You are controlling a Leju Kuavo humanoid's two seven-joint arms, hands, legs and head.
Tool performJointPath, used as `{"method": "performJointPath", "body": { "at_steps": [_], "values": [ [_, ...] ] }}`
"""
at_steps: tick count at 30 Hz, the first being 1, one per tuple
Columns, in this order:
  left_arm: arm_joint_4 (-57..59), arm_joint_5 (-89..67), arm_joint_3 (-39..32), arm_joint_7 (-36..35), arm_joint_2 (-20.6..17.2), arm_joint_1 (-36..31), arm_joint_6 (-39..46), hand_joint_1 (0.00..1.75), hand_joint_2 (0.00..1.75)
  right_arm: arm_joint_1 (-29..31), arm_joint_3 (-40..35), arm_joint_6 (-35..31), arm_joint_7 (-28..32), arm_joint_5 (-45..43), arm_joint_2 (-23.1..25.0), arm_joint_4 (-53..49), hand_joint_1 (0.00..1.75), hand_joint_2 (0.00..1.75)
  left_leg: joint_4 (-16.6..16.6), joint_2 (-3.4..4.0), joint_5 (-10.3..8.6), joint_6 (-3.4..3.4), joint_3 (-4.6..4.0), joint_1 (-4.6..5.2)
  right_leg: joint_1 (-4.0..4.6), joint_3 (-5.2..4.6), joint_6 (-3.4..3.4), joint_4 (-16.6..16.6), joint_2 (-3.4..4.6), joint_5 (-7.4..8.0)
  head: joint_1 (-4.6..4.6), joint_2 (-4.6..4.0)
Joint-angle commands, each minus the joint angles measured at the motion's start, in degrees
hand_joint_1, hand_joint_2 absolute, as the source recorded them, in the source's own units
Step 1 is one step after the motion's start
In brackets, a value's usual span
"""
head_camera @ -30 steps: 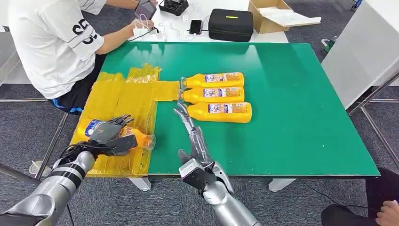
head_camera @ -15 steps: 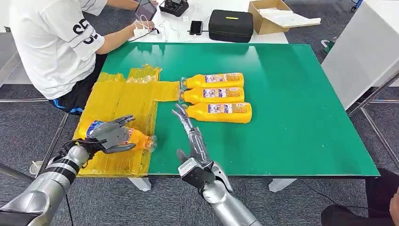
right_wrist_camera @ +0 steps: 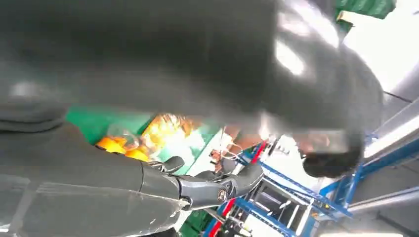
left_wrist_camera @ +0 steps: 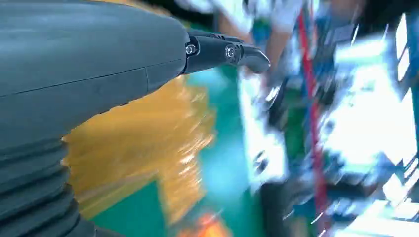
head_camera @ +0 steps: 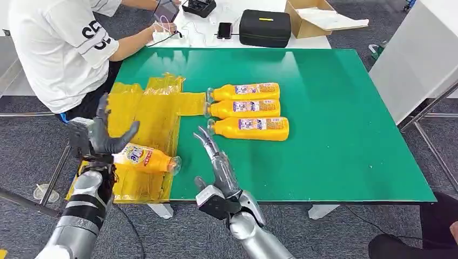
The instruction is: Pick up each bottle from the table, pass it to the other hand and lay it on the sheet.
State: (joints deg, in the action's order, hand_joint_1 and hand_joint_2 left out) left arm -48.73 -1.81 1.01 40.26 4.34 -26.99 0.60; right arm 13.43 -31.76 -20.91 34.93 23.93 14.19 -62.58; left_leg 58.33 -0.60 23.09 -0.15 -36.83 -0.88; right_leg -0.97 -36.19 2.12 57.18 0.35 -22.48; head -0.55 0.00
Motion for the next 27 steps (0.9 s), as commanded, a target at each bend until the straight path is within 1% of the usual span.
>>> {"method": "performJointPath", "body": {
  "at_steps": [1, 5, 6, 7, 9, 10, 11, 12, 13, 14, 15, 18, 21, 25, 26, 27],
  "values": [
    [-17.47, -0.57, -8.84, -0.26, 6.28, 2.60, 11.23, 0.00, 1.75, 0.70, 1.73, -3.28, -0.87, 1.23, -1.49, 4.01, 0.00, 1.75, 0.01, 0.04, 0.05, 0.05, 0.07, -0.03, 0.05, 0.08, -0.04, -0.04, -0.02, -0.03, 0.00, 0.00],
    [-17.47, -0.57, -8.84, -0.26, 6.28, 2.60, 11.23, 0.00, 1.75, 0.70, 1.73, -3.28, -0.87, 1.23, -1.49, 4.01, 0.00, 1.75, 0.00, 0.04, 0.09, 0.07, 0.17, -0.03, 0.05, 0.19, -0.07, -0.05, -0.06, -0.08, 0.00, 0.00],
    [-18.43, 0.46, -9.57, -0.26, 6.66, 2.98, 11.39, 0.00, 1.75, 0.69, 2.60, -4.30, -1.23, 1.62, -1.95, 3.66, 0.00, 1.75, 0.00, -0.02, 0.04, 0.05, 0.07, -0.04, 0.05, 0.12, -0.05, -0.05, -0.08, -0.05, 0.02, 0.00],
    [-17.94, 0.89, -10.25, -0.26, 7.09, 3.04, 11.98, 0.00, 1.75, 0.72, 3.80, -6.23, -1.58, 2.43, -2.57, 3.27, 0.00, 1.75, 0.01, 0.00, 0.09, 0.08, 0.17, -0.06, 0.09, 0.24, -0.08, -0.07, -0.09, -0.07, 0.02, 0.00],
    [-17.23, 0.08, -9.50, -0.26, 6.82, 3.48, 12.13, 0.00, 1.75, 1.23, 5.67, -7.88, -2.04, 3.33, -4.00, 2.63, 0.00, 1.75, -0.03, -0.01, 0.01, 0.05, 0.06, 0.00, 0.02, 0.11, -0.04, -0.06, -0.07, -0.02, 0.02, 0.02],
    [-15.50, 0.37, -7.55, -0.26, 6.06, 4.17, 12.82, 0.00, 1.75, 2.41, 7.36, -10.27, -2.75, 3.18, -5.71, 2.31, 0.00, 1.75, -0.03, 0.02, 0.06, 0.08, 0.18, -0.04, 0.07, 0.25, -0.07, -0.11, -0.08, -0.05, 0.02, 0.00],
    [-15.44, 0.25, -7.67, -0.26, 6.30, 4.79, 12.71, 0.00, 1.75, 3.40, 9.04, -10.63, -3.40, 3.50, -6.74, 2.42, 0.00, 1.75, -0.03, 0.03, 0.09, 0.09, 0.27, -0.05, 0.09, 0.34, -0.10, -0.13, -0.09, -0.07, 0.02, 0.02],
    [-15.18, -0.59, -7.05, -0.26, 6.40, 5.74, 12.50, 0.00, 1.75, 5.04, 11.78, -10.86, -4.36, 4.79, -7.81, 3.38, 0.00, 1.75, -0.04, -0.03, 0.02, 0.06, 0.11, 0.01, 0.01, 0.16, -0.04, -0.07, -0.09, -0.04, 0.02, 0.00],
    [-15.00, -0.34, -6.95, -0.26, 6.65, 6.20, 12.08, 0.00, 1.75, 6.23, 13.28, -10.69, -4.65, 4.95, -8.51, 4.15, 0.00, 1.75, -0.09, -0.05, 0.01, 0.10, 0.20, 0.01, 0.01, 0.29, -0.04, -0.16, -0.13, -0.02, 0.02, 0.00],
    [-15.00, -0.34, -6.95, -0.26, 6.65, 6.20, 12.08, 0.00, 1.75, 6.23, 13.28, -10.69, -4.65, 4.95, -8.51, 4.15, 0.00, 1.75, -0.06, -0.02, 0.02, 0.09, 0.16, 0.03, 0.00, 0.22, -0.04, -0.11, -0.09, -0.03, 0.00, 0.02],
    [-15.67, -0.99, -5.87, -0.26, 6.62, 7.27, 11.84, 0.00, 1.75, 8.24, 15.37, -9.94, -5.19, 5.27, -8.83, 6.85, 0.00, 1.75, -0.06, -0.03, -0.02, 0.07, 0.06, 0.07, -0.06, 0.10, 0.00, -0.06, -0.08, 0.00, -0.02, 0.00],
    [-14.93, -1.75, -2.97, -0.26, 6.54, 8.96, 10.39, 0.00, 1.75, 13.65, 19.67, -9.61, -6.59, 7.60, -9.90, 14.11, 0.00, 1.75, -0.04, -0.01, 0.00, 0.10, 0.12, 0.08, -0.05, 0.18, 0.00, -0.08, -0.08, 0.01, 0.02, 0.00],
    [-14.80, -2.12, -1.76, -0.26, 6.85, 9.84, 10.10, 0.00, 1.75, 16.20, 20.77, -9.26, -7.28, 8.29, -10.65, 17.32, 0.00, 1.75, -0.02, -0.02, 0.01, 0.08, 0.13, 0.08, -0.06, 0.19, 0.02, -0.08, -0.10, 0.02, 0.00, 0.00],
    [-13.23, -2.62, 2.01, -0.26, 7.01, 11.29, 6.72, 0.00, 1.75, 21.85, 23.20, -8.23, -8.74, 10.50, -10.72, 26.92, 0.00, 1.75, -0.02, 0.05, 0.01, 0.07, 0.09, 0.10, -0.07, 0.11, 0.03, -0.05, 0.00, 0.03, -0.02, 0.00],
    [-12.62, -3.06, 2.74, -0.26, 6.95, 11.34, 6.69, 0.00, 1.75, 22.74, 23.74, -7.72, -8.53, 10.53, -10.48, 28.49, 0.00, 1.75, -0.03, 0.13, 0.09, 0.12, 0.33, 0.05, 0.00, 0.37, -0.05, -0.13, 0.02, 0.00, -0.04, 0.00],
    [-12.27, -3.26, 3.31, -0.26, 7.04, 11.40, 6.63, 0.00, 1.75, 23.50, 23.97, -7.15, -8.81, 10.63, -10.32, 29.69, 0.00, 1.75, -0.01, 0.03, 0.02, 0.08, 0.13, 0.08, -0.05, 0.16, 0.02, -0.07, -0.04, 0.03, -0.02, 0.00]
  ]
}}
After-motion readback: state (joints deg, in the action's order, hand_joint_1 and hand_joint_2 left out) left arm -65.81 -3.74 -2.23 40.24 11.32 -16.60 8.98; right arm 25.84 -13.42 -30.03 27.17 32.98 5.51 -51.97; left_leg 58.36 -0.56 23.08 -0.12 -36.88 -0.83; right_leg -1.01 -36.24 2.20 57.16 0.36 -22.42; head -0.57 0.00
